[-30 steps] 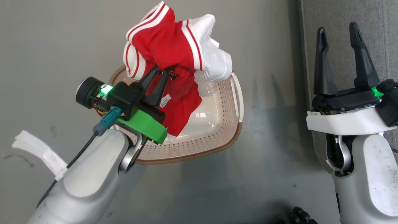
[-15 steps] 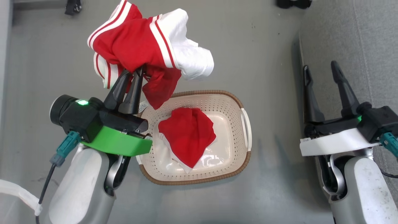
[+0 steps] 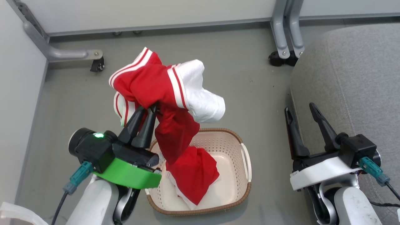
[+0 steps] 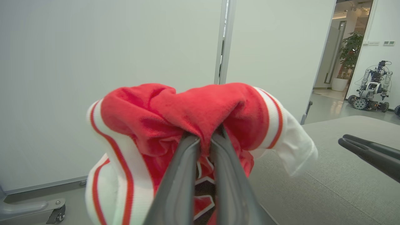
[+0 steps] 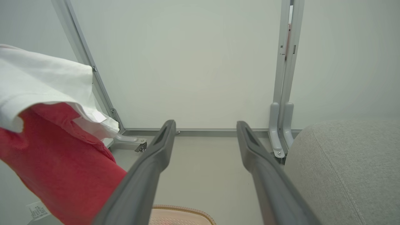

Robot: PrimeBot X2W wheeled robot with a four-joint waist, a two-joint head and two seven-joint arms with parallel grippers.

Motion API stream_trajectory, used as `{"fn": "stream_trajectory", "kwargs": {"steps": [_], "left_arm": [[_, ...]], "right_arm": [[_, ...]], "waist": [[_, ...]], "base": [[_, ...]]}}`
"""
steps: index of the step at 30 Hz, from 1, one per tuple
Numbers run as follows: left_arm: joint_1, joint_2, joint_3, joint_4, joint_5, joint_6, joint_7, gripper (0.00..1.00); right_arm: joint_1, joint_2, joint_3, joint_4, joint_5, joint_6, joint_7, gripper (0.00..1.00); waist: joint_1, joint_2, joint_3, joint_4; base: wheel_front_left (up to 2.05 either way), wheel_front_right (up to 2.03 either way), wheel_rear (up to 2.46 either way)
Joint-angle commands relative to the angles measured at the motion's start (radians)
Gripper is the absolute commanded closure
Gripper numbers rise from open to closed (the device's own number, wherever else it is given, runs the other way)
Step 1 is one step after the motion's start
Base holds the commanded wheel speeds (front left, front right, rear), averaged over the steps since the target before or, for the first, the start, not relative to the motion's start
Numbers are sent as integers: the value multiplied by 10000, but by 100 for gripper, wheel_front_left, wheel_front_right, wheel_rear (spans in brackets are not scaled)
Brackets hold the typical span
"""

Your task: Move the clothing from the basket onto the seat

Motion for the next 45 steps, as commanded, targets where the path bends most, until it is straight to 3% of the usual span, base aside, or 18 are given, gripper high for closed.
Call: {"fn": "stream_trajectory", "kwargs": {"steps": [1, 10, 30, 34, 41, 45], "left_arm": [[285, 62, -47, -22, -50, -32, -32, 100], [1156, -16, -80, -36, -156, 45, -32, 100], [1402, 17, -185, -158, -302, 137, -28, 100], [1339, 26, -219, -193, -334, 140, -26, 100], [1083, -30, -344, -224, -340, 128, -13, 100], [945, -75, -486, -252, -302, 103, -1, 100]], "right_arm": [[226, -23, 40, 2, 80, 0, 54, 0], [934, -23, 102, -187, 217, 0, 291, 0], [1176, -23, 190, -341, 315, 0, 506, 0], [1088, -16, 913, -242, 440, 0, 761, 0], [590, -23, 3796, 522, 1150, 0, 1252, 0], [-77, -26, 4743, 1129, 1524, 0, 1046, 0]], "waist": [[1, 0, -794, -159], [1, 0, -1601, -246], [1, 0, -1778, -174], [1, 0, -1769, -149], [1, 0, -1635, -21], [1, 0, -1533, 135]], "base": [[0, 0, 0], [0, 0, 0], [0, 0, 0], [0, 0, 0], [0, 0, 0], [0, 0, 0]]}}
